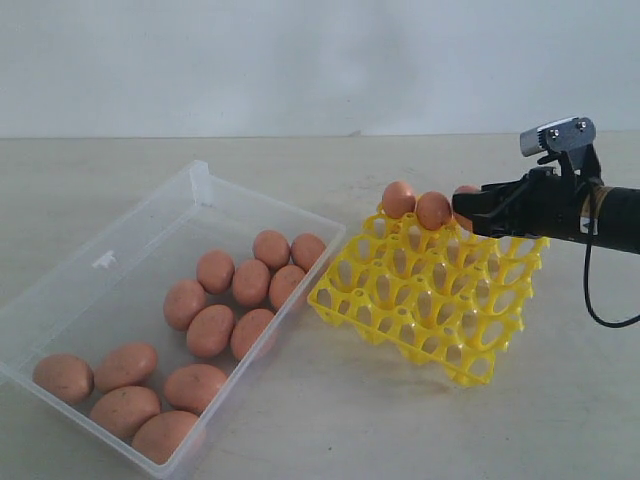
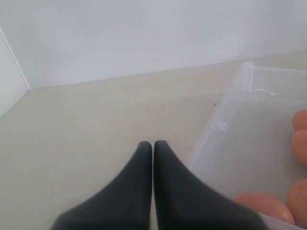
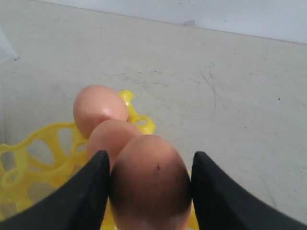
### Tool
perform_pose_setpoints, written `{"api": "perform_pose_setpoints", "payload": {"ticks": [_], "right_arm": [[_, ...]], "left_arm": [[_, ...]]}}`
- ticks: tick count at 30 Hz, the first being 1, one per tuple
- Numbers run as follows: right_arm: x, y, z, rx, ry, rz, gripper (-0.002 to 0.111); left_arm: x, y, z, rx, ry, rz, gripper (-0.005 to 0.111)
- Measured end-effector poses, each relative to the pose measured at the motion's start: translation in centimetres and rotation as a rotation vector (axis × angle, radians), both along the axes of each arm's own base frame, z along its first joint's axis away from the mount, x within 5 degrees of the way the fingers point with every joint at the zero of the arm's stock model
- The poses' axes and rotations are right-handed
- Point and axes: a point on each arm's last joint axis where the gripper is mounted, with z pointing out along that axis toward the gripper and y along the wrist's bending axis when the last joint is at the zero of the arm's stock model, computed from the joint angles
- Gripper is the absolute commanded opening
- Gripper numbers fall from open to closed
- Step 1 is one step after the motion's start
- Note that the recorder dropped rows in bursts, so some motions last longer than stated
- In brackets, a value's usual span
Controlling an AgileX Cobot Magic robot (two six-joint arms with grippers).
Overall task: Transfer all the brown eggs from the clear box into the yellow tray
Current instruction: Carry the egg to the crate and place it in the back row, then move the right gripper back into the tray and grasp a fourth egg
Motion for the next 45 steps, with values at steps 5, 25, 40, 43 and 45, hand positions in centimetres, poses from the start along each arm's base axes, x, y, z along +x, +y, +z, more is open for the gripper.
{"api": "perform_pose_setpoints", "payload": {"ticks": [5,25,40,43,45], "right_arm": [[0.0,0.0,0.0,-0.003,0.005,-0.003,0.036],[-1.8,2.1,10.3,0.188,-0.177,0.088,0.027],[-14.0,25.9,12.2,-0.948,-0.336,0.413,0.0],[-13.0,29.5,13.7,-0.789,0.008,0.313,0.0],[-13.2,32.1,14.9,-0.706,0.268,0.423,0.0]], "left_arm": [[0.0,0.0,0.0,0.0,0.0,0.0,0.001],[0.0,0.0,0.0,0.0,0.0,0.0,0.001],[0.0,0.0,0.0,0.0,0.0,0.0,0.001],[0.0,0.0,0.0,0.0,0.0,0.0,0.001],[0.0,0.0,0.0,0.0,0.0,0.0,0.001]]}}
